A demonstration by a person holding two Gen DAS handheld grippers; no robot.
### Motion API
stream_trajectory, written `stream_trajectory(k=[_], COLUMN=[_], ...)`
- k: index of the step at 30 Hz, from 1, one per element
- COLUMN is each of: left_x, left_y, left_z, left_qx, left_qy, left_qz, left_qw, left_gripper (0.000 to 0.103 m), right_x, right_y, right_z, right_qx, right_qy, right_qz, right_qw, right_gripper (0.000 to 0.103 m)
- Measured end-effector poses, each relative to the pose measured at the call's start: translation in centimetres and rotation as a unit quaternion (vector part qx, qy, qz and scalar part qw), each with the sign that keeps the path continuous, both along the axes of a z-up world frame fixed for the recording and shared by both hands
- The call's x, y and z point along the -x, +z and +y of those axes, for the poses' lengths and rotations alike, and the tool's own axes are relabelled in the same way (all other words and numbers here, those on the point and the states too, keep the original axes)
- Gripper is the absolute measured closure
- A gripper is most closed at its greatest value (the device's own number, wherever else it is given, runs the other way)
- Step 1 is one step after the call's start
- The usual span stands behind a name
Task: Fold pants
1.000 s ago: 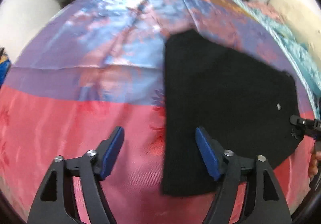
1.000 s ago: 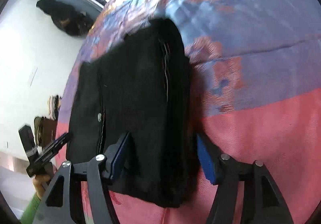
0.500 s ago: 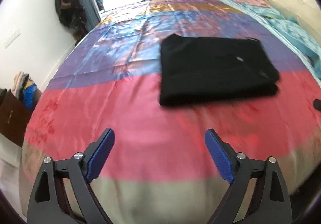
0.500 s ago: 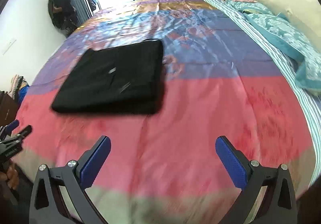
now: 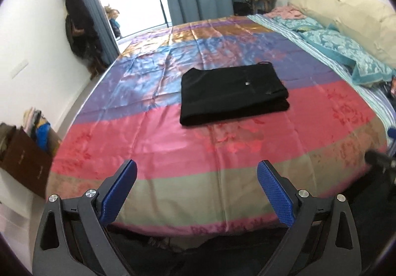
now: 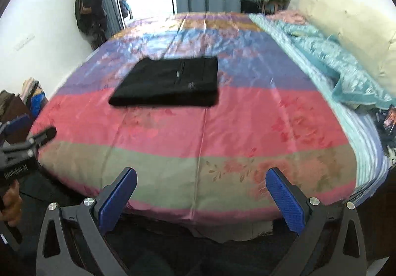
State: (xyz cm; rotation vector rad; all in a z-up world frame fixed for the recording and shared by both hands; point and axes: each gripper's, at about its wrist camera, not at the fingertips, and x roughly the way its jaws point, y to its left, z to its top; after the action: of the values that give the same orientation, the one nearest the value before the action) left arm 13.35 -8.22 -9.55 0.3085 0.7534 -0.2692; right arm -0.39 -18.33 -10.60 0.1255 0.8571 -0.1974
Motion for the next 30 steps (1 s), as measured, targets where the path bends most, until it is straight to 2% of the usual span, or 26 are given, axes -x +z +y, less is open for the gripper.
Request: stream_trajectory(k=[2,5,8,11,15,30], left_x=[0.8,2.0,3.2,3.7,4.0,3.9], left_y=[1.9,3.9,4.6,4.3,3.7,4.0], left_z=[-0.3,-0.2,0.3,0.7,1.3,2.5], left_qx=[0.003,0.032,0.05,0.04,0.049,0.044], left_qy=[-0.001,0.007,0.006,0.027,0.037,0.059], left_qz=[0.018,0.041,0.039,0.032,0.053,0.045], left_qw=[0.9998,0.9986,0.998,0.9983,0.9967,0.9962], left_gripper=[0.005,0.001,0.001,0.001,0.001,0.002], right_x=[0.4,1.4,1.8,1.9,2.2,2.3], right_y=[2.2,5.3,6.7,6.7,6.2,5.7], right_z=[0.1,1.1,2.1,3.1,4.3,4.8], right_qx=[0.009,0.028,0.025,0.01,0.01,0.02], right_qy=[-0.002,-0.006,-0.005,0.007,0.024,0.009], right_qz=[-0.017,-0.044,-0.053,-0.039,-0.022,-0.017], right_qw=[1.0,0.999,0.998,0.999,0.999,1.0], right_gripper=[0.0,0.0,0.0,0.0,0.0,0.0])
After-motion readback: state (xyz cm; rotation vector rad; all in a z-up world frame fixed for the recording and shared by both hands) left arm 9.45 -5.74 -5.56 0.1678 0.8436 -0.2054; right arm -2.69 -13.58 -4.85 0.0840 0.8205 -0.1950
